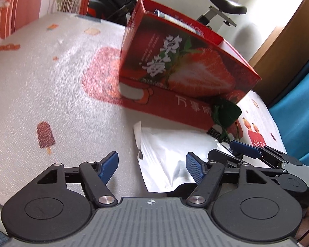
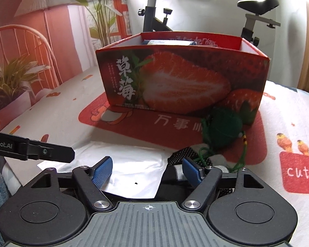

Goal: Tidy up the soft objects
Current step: 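Lower the left tool toward the white foil pouch on the table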

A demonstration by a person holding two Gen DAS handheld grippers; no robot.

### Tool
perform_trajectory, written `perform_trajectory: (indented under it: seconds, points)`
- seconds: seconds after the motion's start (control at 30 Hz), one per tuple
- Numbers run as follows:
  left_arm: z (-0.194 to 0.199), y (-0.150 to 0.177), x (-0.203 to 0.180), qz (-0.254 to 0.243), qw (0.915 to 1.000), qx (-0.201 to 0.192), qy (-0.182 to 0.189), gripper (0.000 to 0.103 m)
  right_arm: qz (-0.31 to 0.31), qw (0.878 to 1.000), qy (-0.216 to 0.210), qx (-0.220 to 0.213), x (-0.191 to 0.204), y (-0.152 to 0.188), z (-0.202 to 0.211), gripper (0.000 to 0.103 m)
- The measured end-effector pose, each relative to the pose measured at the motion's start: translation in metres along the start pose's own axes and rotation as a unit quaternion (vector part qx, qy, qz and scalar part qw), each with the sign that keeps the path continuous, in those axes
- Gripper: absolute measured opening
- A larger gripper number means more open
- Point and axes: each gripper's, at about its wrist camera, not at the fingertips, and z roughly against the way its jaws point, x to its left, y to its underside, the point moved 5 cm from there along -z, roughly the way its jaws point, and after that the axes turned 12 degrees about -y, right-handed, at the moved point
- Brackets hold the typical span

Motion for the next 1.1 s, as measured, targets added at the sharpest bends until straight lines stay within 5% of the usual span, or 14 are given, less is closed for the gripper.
perform_trajectory:
  seconds: [0.83, 1.1]
  points:
    - [-0.014, 0.006, -0.014, -0.046, 0.9989, 0.002, 0.013, 0.067, 0.028, 0.999, -0.020, 0.018, 0.004, 0.004, -0.006, 0.066]
    - [-0.015, 0.006, -0.014, -0.051, 0.9986, 0.002, 0.012, 0.067, -0.024, 0.997, -0.063, 0.042, -0.007, 0.003, -0.012, 0.065]
